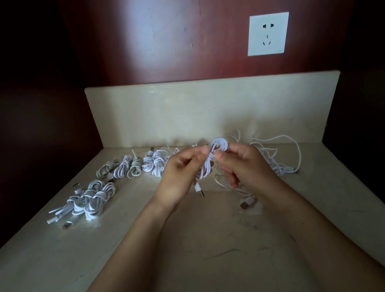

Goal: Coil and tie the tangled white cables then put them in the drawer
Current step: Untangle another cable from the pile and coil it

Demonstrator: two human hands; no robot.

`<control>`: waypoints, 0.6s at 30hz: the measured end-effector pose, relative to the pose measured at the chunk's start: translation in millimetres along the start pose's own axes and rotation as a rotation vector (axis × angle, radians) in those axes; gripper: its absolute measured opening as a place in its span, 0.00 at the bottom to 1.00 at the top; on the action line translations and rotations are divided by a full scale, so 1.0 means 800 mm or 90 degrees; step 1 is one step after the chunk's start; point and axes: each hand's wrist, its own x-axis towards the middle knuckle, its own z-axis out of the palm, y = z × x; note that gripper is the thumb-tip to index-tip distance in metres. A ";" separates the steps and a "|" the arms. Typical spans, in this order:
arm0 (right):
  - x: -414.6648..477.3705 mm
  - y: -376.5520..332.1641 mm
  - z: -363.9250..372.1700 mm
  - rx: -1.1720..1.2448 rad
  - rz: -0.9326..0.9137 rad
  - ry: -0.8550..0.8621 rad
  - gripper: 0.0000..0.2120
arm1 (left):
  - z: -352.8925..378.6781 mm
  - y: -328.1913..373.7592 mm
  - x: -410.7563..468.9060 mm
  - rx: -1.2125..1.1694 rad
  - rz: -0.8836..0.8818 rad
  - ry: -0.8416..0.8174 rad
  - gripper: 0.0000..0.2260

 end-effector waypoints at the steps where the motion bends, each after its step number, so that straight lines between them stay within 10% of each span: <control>1: 0.000 0.002 -0.001 -0.008 0.002 -0.004 0.11 | -0.001 0.000 0.000 -0.024 -0.016 -0.007 0.12; 18: -0.001 0.009 0.007 0.089 0.165 0.037 0.06 | 0.019 0.002 -0.010 -0.112 -0.158 0.036 0.05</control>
